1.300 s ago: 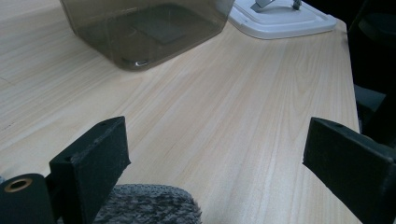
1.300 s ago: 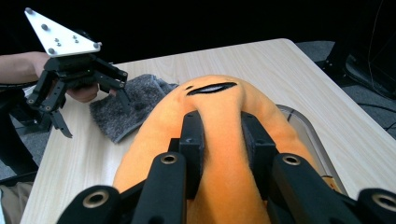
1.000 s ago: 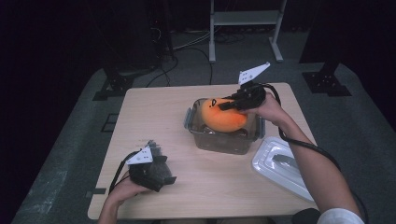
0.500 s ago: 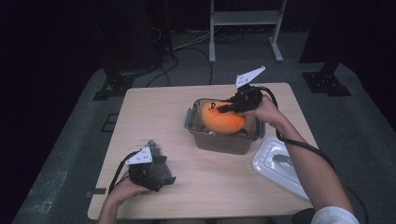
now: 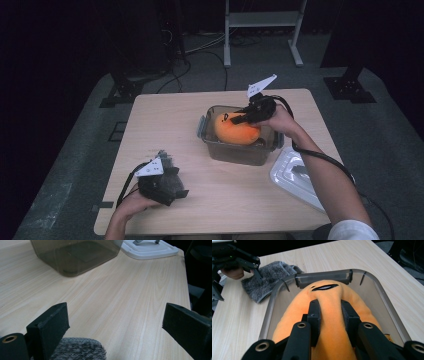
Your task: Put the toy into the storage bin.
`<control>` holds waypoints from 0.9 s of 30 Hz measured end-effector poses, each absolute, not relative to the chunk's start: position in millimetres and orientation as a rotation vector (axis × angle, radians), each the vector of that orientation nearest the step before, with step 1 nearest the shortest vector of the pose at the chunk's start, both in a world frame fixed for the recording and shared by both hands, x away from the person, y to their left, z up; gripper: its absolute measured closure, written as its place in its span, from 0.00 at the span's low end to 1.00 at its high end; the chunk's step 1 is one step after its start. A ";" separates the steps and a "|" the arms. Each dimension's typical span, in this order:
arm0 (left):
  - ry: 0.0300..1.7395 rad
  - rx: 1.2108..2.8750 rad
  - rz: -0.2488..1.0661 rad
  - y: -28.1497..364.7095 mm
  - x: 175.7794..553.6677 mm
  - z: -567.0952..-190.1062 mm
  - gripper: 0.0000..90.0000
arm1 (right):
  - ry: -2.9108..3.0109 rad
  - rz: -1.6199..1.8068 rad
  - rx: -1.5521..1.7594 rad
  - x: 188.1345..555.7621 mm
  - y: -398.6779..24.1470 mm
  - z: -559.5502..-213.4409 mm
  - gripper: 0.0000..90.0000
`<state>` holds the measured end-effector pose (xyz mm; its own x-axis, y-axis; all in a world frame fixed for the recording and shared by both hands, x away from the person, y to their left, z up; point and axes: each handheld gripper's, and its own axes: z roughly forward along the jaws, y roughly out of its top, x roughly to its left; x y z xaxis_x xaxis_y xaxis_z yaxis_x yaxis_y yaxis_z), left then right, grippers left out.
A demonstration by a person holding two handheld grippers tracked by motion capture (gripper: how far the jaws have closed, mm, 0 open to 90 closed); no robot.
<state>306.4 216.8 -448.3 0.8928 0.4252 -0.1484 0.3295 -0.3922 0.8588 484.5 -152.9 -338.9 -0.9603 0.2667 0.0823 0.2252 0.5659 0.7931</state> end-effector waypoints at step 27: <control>0.545 2.005 0.114 217.4 305.9 -447.2 0.06 | 2.828 1.290 0.416 489.1 -134.8 -358.1 0.79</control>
<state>305.9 217.4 -447.2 0.8936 0.4231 -0.1502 0.3278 -0.3864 0.8621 489.1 -134.8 -358.1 -0.9647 0.2415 0.1047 0.2374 0.6264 0.7425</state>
